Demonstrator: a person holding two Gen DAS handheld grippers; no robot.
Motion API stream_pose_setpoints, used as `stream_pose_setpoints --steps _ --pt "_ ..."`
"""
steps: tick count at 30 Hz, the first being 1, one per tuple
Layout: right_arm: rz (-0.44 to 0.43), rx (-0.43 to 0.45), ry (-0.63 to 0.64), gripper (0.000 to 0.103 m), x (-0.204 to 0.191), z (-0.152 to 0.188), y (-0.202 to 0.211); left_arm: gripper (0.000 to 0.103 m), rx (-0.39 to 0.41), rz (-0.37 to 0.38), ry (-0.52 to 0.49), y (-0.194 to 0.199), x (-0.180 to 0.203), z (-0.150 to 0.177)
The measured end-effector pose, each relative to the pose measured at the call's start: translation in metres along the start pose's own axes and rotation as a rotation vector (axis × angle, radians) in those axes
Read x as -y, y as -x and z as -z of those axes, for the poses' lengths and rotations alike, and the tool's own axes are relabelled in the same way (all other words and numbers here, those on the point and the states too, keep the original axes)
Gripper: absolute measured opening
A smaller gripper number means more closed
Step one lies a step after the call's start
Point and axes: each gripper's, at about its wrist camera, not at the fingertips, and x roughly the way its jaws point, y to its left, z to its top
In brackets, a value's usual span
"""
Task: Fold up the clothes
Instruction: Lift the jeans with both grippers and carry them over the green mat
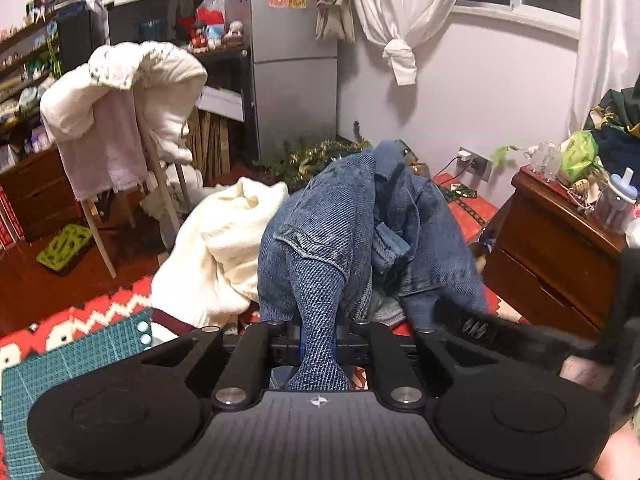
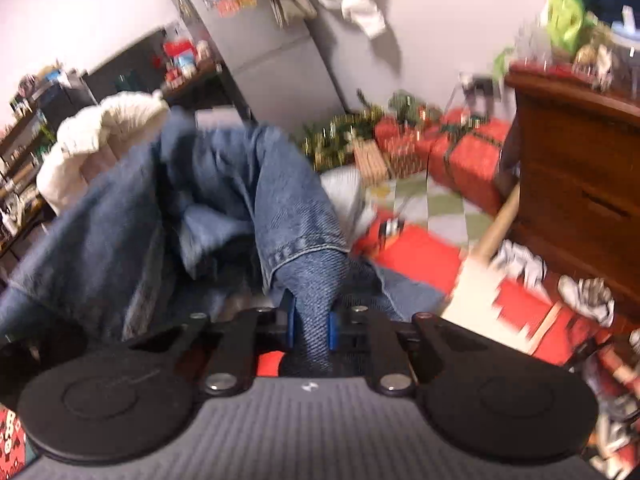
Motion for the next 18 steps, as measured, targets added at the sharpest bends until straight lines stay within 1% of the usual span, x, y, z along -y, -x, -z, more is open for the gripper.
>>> stream_pose_setpoints --steps 2,6,10,14,18 --pt "-0.015 0.031 0.008 0.014 0.000 -0.005 0.013 0.009 0.014 -0.001 0.007 0.011 -0.001 -0.003" --pt "-0.056 0.075 0.027 0.013 0.000 -0.014 0.037 0.008 0.037 0.002 0.060 0.036 -0.011 -0.007" --pt "-0.102 0.114 0.048 0.012 0.000 -0.022 0.061 0.008 0.059 -0.022 0.079 0.068 -0.024 -0.006" --pt "-0.200 0.113 0.106 0.012 -0.024 -0.021 0.087 0.008 0.067 -0.066 0.108 0.098 -0.043 0.006" --pt "-0.297 0.090 0.165 0.012 -0.062 -0.011 0.111 0.008 0.062 -0.109 0.180 0.129 -0.074 0.022"
